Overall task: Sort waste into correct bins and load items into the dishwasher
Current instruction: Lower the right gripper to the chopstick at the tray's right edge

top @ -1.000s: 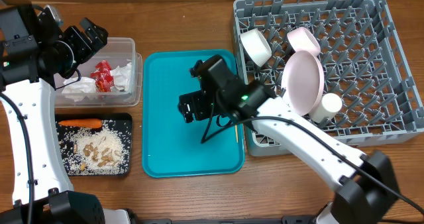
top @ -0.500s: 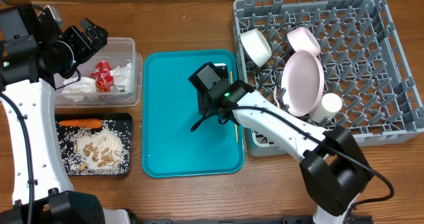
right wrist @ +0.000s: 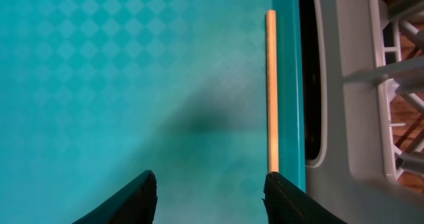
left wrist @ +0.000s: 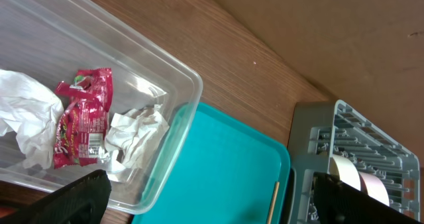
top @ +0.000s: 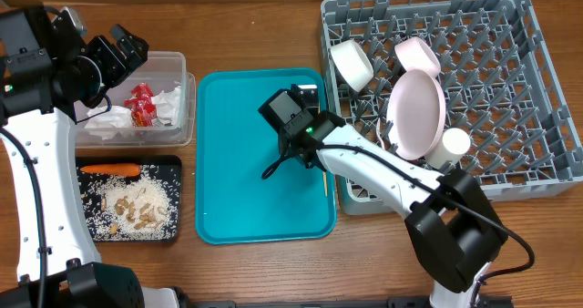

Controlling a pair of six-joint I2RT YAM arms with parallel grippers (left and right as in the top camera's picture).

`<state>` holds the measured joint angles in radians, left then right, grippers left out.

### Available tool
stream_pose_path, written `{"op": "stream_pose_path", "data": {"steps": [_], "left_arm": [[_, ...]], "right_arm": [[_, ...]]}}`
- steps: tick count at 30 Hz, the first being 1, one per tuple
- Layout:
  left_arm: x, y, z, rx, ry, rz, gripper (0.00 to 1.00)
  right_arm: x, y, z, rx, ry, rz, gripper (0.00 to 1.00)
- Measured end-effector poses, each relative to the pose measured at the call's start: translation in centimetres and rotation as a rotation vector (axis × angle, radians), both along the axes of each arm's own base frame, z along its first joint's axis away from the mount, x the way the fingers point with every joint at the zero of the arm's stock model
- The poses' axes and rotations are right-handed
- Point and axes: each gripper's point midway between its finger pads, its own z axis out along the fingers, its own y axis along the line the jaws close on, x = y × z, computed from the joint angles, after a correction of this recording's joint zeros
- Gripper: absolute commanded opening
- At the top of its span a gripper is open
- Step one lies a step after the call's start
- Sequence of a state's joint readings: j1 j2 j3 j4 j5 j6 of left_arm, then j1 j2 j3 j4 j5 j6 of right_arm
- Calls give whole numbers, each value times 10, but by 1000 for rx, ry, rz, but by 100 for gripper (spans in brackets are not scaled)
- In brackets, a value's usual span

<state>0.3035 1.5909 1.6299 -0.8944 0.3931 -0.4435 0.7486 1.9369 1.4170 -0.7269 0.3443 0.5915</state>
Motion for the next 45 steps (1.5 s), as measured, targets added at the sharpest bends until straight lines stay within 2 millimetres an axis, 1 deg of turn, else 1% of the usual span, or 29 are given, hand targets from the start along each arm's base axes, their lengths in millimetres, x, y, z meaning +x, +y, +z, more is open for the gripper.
{"op": "stream_pose_path", "data": {"steps": [8, 11, 14, 19, 24, 30, 33, 36, 39, 43, 44, 45], "left_arm": [[0, 0, 0, 0, 0, 0, 100], [0, 0, 0, 0, 0, 0, 100], [0, 0, 0, 0, 0, 0, 100], [0, 0, 0, 0, 0, 0, 100], [0, 0, 0, 0, 0, 0, 100], [0, 0, 0, 0, 0, 0, 100], [0, 0, 0, 0, 0, 0, 100], [0, 0, 0, 0, 0, 0, 100], [0, 0, 0, 0, 0, 0, 100], [0, 0, 0, 0, 0, 0, 100], [0, 0, 0, 0, 0, 0, 100], [0, 0, 0, 0, 0, 0, 100]], "right_arm": [[7, -21, -25, -23, 69, -47, 55], [9, -26, -30, -20, 89, -60, 55], [8, -25, -31, -8, 101, -54, 55], [3, -18, -34, 17, 137, 0, 55], [0, -15, -35, 27, 152, 21, 52], [-7, -19, -38, 31, 202, 27, 51], [-7, -23, -39, 49, 226, 18, 51], [-8, -22, -39, 77, 246, 23, 51], [-7, -20, -38, 111, 265, 26, 47], [-4, -20, -36, 146, 274, 23, 46], [-4, -19, -36, 149, 275, 25, 44], [-4, -19, -36, 149, 275, 25, 38]]}}
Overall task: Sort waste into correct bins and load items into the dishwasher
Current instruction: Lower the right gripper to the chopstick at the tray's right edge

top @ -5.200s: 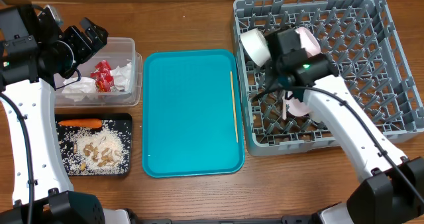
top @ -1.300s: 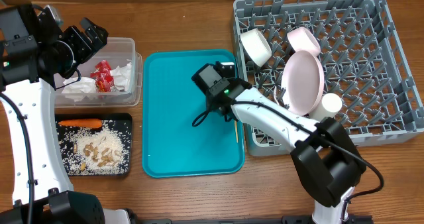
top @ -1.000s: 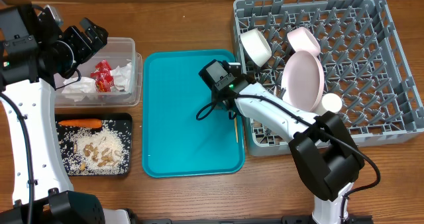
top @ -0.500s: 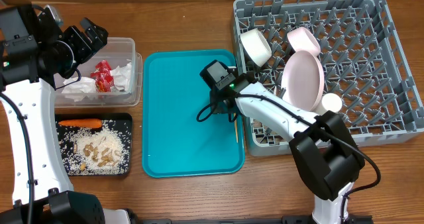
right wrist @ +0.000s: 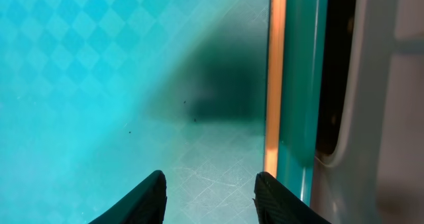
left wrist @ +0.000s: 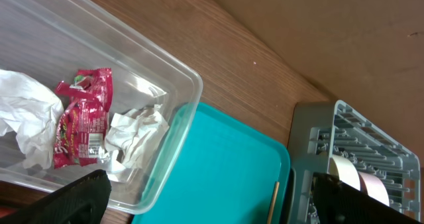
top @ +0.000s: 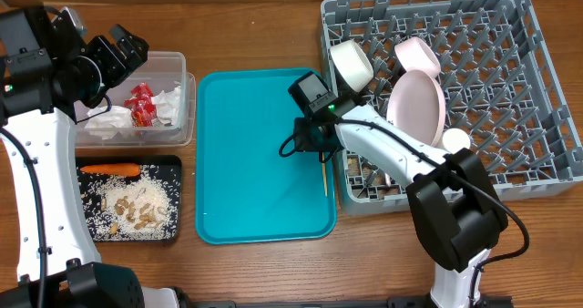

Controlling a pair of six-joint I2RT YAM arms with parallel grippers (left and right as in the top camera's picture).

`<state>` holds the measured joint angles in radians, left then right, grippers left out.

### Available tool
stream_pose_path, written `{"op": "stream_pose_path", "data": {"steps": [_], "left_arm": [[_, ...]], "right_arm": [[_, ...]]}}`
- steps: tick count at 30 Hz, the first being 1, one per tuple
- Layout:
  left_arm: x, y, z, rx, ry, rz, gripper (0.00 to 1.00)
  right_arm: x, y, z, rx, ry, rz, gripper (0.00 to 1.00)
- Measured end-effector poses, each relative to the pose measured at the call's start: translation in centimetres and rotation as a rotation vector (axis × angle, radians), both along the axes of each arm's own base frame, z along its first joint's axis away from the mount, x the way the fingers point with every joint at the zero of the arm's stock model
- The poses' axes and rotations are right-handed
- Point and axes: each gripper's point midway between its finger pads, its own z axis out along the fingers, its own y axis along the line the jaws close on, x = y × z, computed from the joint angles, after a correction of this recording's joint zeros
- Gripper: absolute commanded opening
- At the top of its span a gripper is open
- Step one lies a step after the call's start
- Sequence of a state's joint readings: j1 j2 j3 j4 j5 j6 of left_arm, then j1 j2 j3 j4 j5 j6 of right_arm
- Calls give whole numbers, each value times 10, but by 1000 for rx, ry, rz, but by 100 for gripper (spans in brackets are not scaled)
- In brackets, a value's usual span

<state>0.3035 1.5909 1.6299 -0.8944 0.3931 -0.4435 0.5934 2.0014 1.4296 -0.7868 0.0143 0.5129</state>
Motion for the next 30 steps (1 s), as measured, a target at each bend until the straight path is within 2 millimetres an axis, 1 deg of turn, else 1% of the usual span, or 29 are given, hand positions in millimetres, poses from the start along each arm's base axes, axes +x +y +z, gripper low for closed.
{"op": "stream_pose_path", "data": {"steps": [2, 3, 5, 8, 11, 15, 17, 21, 25, 30], "left_arm": [[0, 0, 0, 0, 0, 0, 100], [0, 0, 0, 0, 0, 0, 100], [0, 0, 0, 0, 0, 0, 100], [0, 0, 0, 0, 0, 0, 100], [0, 0, 0, 0, 0, 0, 100], [0, 0, 0, 0, 0, 0, 100], [0, 0, 0, 0, 0, 0, 100], [0, 0, 0, 0, 0, 0, 100], [0, 0, 0, 0, 0, 0, 100], [0, 0, 0, 0, 0, 0, 100]], "right_arm": [[1, -3, 0, -6, 0, -4, 22], [2, -6, -1, -13, 1, -7, 18], [3, -11, -2, -20, 6, -25, 12], [4, -15, -3, -39, 6, -35, 6], [2, -20, -4, -93, -2, -38, 4], [-1, -21, -4, -200, -28, -15, 4], [-3, -17, 2, -252, -62, 8, 4], [0, -6, 16, -317, -151, 37, 4], [-1, -11, 22, -403, -196, 49, 4], [7, -15, 28, -445, -251, 33, 4]]}}
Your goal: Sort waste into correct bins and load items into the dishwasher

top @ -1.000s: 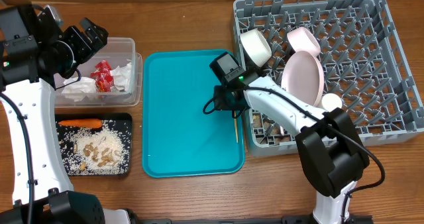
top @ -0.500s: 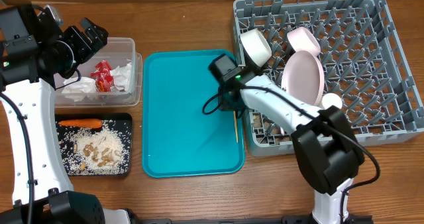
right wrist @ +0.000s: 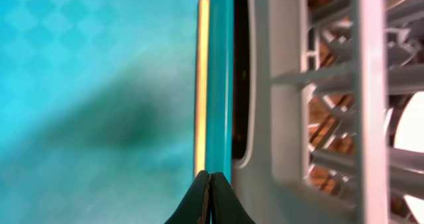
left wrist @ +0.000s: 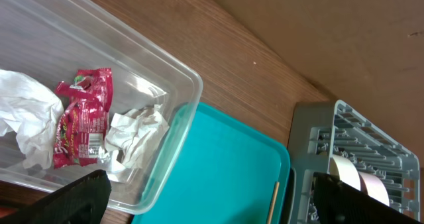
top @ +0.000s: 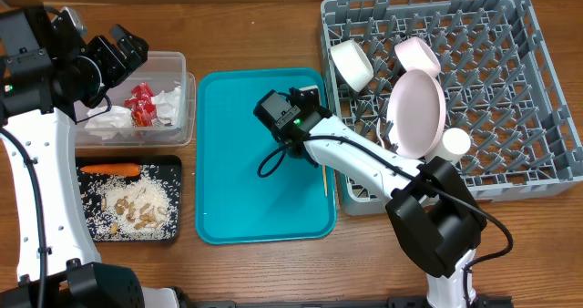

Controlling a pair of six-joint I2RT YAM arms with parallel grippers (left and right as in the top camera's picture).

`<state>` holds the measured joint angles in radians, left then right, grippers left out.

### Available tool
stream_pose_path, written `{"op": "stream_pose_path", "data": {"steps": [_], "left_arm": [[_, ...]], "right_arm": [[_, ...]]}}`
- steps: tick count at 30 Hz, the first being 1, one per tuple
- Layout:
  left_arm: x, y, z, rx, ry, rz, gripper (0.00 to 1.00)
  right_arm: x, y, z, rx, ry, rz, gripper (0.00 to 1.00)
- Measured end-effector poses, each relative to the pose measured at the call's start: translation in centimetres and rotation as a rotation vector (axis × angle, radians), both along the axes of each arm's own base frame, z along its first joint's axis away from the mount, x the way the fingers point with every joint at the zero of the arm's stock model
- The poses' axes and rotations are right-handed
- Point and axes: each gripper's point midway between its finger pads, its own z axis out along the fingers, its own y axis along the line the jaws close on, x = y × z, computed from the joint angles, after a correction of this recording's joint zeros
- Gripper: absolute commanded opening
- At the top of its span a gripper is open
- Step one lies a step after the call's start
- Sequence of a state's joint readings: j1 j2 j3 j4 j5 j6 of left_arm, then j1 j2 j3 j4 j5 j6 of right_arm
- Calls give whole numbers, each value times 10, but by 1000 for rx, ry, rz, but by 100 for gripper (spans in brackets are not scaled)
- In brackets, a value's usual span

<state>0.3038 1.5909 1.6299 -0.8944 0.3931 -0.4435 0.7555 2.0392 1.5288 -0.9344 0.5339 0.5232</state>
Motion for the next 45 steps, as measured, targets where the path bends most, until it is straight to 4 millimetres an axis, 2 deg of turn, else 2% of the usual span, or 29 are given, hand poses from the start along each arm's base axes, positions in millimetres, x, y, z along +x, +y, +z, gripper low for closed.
{"op": "stream_pose_path", "data": {"steps": [3, 8, 12, 20, 30, 45], "left_arm": [[0, 0, 0, 0, 0, 0, 100], [0, 0, 0, 0, 0, 0, 100], [0, 0, 0, 0, 0, 0, 100], [0, 0, 0, 0, 0, 0, 100], [0, 0, 0, 0, 0, 0, 100], [0, 0, 0, 0, 0, 0, 100]], "right_arm": [[3, 1, -1, -11, -19, 2, 4], [-1, 8, -17, -49, -11, 24, 4], [-3, 7, -28, -109, -15, 37, 4], [-2, 2, -36, -157, -20, 36, 4], [-4, -2, -38, -175, -4, 35, 4], [3, -10, -40, -160, 3, 9, 4]]}}
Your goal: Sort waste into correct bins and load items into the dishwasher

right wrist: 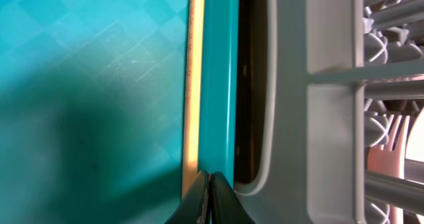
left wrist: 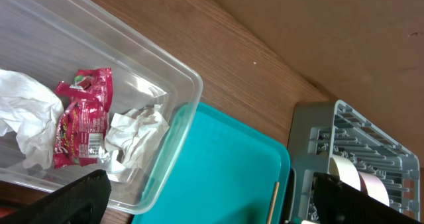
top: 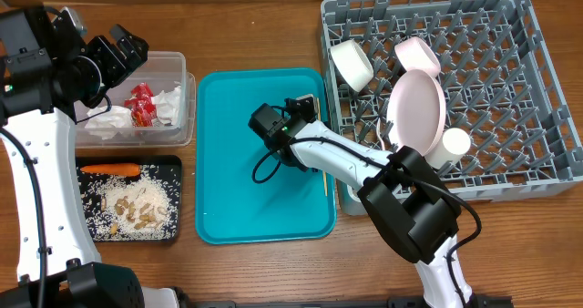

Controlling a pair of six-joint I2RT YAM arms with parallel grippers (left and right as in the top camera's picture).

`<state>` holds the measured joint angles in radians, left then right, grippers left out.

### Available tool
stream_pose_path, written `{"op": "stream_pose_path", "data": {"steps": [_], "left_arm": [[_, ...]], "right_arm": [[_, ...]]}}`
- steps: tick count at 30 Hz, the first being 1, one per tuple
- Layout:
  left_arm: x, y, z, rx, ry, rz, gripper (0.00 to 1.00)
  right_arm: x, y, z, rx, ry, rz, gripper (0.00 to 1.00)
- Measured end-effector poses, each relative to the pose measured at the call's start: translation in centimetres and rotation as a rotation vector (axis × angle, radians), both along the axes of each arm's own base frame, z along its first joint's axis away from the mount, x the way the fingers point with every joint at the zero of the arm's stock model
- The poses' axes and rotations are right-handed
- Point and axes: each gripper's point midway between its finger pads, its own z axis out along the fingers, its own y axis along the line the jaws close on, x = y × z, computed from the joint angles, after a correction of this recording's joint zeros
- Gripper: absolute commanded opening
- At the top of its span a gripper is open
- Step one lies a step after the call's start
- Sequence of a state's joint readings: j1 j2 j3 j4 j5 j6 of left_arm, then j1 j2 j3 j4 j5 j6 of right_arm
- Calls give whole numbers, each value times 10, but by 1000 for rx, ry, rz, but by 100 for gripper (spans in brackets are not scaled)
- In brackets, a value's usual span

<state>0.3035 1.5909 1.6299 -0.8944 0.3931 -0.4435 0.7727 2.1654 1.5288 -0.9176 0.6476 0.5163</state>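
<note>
A thin wooden chopstick (right wrist: 193, 78) lies along the right inside edge of the teal tray (top: 237, 162), also visible from above as the chopstick (top: 325, 182). My right gripper (right wrist: 209, 175) is shut, its tips low over the tray's right rim just beside the chopstick, nothing seen between them; overhead it is the right gripper (top: 308, 159). My left gripper (left wrist: 218, 204) is open, held high over the clear waste bin (left wrist: 179, 75), seen overhead as the left gripper (top: 123, 48). The grey dish rack (top: 537, 89) stands right of the tray.
The rack holds a white bowl (top: 351, 64), a pink plate (top: 417, 112), a pink bowl and a white cup (top: 451, 144). The clear bin holds a red wrapper (top: 141, 103) and crumpled tissues. A black tray (top: 96, 231) at front left carries a carrot (top: 109, 169) and food scraps.
My right gripper, still shut, now sits closer to the tray's right rim, and the chopstick looms larger in its view. The chopstick lies where it was. The left arm has not moved.
My right gripper was open above the tray, left of the chopstick. Then it was open and lower, nearer the stick at the rim. Then it was shut beside the stick, and now its shut tips are at the rim. The chopstick stayed put.
</note>
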Motion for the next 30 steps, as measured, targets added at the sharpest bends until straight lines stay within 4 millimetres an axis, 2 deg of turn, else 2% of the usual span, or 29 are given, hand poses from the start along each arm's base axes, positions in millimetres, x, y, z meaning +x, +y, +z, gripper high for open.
{"op": "stream_pose_path", "data": {"steps": [5, 25, 30], "left_arm": [[0, 0, 0, 0, 0, 0, 100], [0, 0, 0, 0, 0, 0, 100], [0, 0, 0, 0, 0, 0, 100]], "right_arm": [[-1, 6, -5, 24, 44, 47, 4], [-1, 4, -10, 46, 96, 65, 5], [-3, 9, -12, 47, 133, 126, 7]]}}
